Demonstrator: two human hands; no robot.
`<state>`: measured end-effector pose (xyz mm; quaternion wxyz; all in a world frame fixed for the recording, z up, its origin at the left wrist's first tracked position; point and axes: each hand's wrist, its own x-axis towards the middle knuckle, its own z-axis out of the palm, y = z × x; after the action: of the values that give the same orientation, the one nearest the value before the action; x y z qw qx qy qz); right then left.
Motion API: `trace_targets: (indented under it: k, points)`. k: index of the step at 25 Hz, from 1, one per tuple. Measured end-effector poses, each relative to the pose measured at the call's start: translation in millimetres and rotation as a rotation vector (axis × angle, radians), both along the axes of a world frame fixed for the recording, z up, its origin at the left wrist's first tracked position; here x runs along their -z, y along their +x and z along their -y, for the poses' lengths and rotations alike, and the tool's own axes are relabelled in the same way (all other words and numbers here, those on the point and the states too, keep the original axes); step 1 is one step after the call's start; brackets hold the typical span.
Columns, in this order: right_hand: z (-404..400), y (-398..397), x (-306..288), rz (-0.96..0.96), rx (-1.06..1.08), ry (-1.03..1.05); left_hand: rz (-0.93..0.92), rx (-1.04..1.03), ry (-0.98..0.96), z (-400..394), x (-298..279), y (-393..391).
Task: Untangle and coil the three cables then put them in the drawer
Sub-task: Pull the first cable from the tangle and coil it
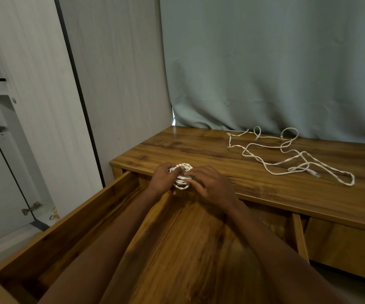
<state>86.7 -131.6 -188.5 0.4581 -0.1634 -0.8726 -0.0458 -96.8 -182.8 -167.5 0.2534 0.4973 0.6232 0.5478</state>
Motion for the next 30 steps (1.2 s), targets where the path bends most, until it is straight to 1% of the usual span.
trace_targets:
  k: [2,5,6,7,8,10,12,13,14,16,18,21,24,26,28,30]
  points:
    - [-0.8,-0.4,-0.2,0.024,0.043,0.111,0.015,0.006,-0.004,1.8,-1.8,3.1]
    - [-2.1,-0.9,-2.3,0.117,0.097,0.282,0.029,-0.001,-0.038,3.2,-2.2,5.6]
    - [-2.0,-2.1,-3.1,0.145,0.097,0.290,0.037,0.000,-0.055,3.7,-2.6,4.9]
    - [-1.4,-3.7,-4.5,0.155,0.084,0.240,0.043,0.006,-0.066,3.7,-2.4,3.2]
    - [-0.5,-5.1,-6.2,0.147,0.055,0.121,0.048,0.012,-0.066,4.4,-2.4,1.3]
    - [-1.4,-6.0,-8.8,0.097,-0.041,-0.252,0.019,0.030,-0.042,4.8,-2.2,-3.6]
    - [-5.6,-4.1,-11.7,0.006,-0.187,-0.623,-0.044,0.056,-0.005,3.5,-1.3,-5.7]
    - [-7.5,-2.5,-12.8,-0.027,-0.250,-0.745,-0.070,0.067,0.018,2.4,-0.6,-5.6]
    - [-9.6,-0.9,-13.1,-0.039,-0.293,-0.817,-0.099,0.069,0.041,1.4,0.4,-5.4]
    - [-9.4,0.9,-13.4,-0.021,-0.321,-0.876,-0.167,0.062,0.074,-1.7,3.3,-6.8]
    - [-7.2,0.5,-12.4,-0.020,-0.288,-0.880,-0.184,0.050,0.084,-2.7,5.5,-9.1]
    - [-0.7,-2.6,-12.7,-0.052,-0.195,-0.816,-0.177,0.002,0.099,-2.2,7.0,-11.3]
    - [7.4,-6.3,-16.8,-0.081,0.065,-0.773,-0.213,-0.122,0.165,-1.0,7.1,-10.0]
    - [11.9,-10.0,-15.9,-0.106,0.185,-0.733,-0.210,-0.199,0.217,-1.1,7.2,-8.9]
    - [14.8,-13.8,-13.8,-0.126,0.201,-0.656,-0.201,-0.235,0.254,-0.5,7.5,-7.4]
    - [15.4,-15.5,-12.4,-0.100,0.179,-0.557,-0.175,-0.242,0.284,1.5,7.4,-6.1]
